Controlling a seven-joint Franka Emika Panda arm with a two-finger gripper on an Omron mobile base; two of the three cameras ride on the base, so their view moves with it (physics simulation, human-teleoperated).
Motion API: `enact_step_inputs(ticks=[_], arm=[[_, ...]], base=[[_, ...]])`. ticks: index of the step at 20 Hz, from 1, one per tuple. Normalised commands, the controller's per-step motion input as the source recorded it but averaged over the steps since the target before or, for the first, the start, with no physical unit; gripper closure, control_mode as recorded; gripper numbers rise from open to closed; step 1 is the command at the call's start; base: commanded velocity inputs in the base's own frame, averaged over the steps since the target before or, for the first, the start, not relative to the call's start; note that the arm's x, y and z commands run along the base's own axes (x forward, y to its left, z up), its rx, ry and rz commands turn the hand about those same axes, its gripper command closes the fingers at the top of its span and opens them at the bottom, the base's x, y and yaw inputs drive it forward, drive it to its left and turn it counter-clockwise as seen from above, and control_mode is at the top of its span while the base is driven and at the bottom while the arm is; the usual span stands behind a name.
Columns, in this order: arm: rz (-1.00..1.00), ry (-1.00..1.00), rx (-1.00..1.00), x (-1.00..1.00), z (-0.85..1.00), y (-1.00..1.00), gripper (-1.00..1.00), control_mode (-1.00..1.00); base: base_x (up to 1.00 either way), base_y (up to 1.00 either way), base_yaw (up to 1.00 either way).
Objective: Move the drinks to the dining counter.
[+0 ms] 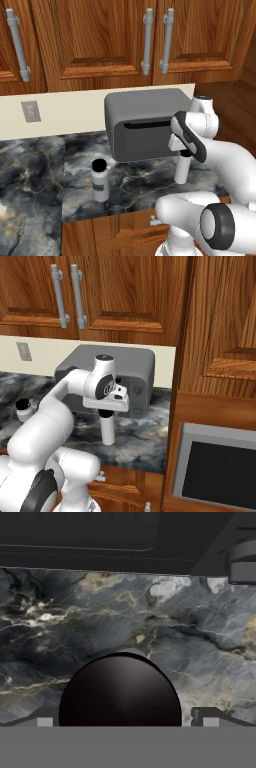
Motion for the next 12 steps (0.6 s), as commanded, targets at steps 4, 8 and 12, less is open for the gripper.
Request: enact_step_inputs(ticks=[4, 8, 12], arm=[[0.00, 0.00, 0.00, 0.00, -0.14, 0.00, -1.00, -1.00], [0.00, 0.00, 0.00, 0.00, -0.21, 0.00, -1.00, -1.00], [0.00, 0.00, 0.00, 0.00, -0.08, 0.00, 1.00, -1.00]], base=[[0.00, 0.00, 0.00], [0.00, 0.00, 0.00], [0.00, 0.00, 0.00]])
